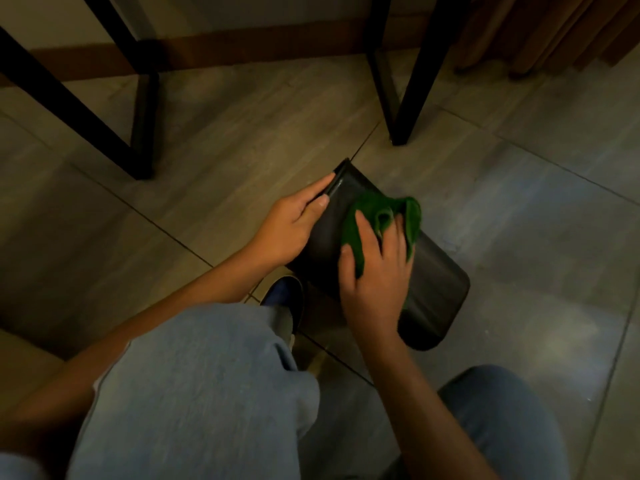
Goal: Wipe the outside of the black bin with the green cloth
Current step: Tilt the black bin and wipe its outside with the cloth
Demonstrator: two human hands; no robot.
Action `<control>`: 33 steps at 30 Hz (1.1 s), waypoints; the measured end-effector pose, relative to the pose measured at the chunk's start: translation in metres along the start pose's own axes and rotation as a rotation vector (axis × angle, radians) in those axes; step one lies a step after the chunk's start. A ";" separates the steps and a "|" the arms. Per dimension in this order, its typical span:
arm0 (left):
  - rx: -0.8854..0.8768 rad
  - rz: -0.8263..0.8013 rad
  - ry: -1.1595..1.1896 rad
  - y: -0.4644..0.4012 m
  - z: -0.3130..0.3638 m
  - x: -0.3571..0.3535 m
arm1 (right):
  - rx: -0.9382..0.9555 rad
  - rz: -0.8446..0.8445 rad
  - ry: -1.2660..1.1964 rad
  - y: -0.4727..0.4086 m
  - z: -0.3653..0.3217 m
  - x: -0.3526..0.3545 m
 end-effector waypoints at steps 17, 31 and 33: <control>-0.017 0.070 -0.070 0.006 -0.001 0.001 | -0.082 0.044 -0.124 -0.056 -0.016 -0.008; 0.062 0.170 -0.033 0.001 -0.007 0.004 | -0.572 0.044 -0.126 0.027 0.125 0.002; 0.072 0.179 -0.021 0.001 -0.008 0.006 | -0.708 0.054 -0.196 0.027 0.143 0.004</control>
Point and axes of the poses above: each hand's wrist, its own y-axis away from the middle knuckle, its own x-axis out of the back of the hand, z = x × y, the point moved 5 cm from there along -y, towards the middle knuckle, and after that the axes turned 14 degrees about y, right-handed, at the moved point
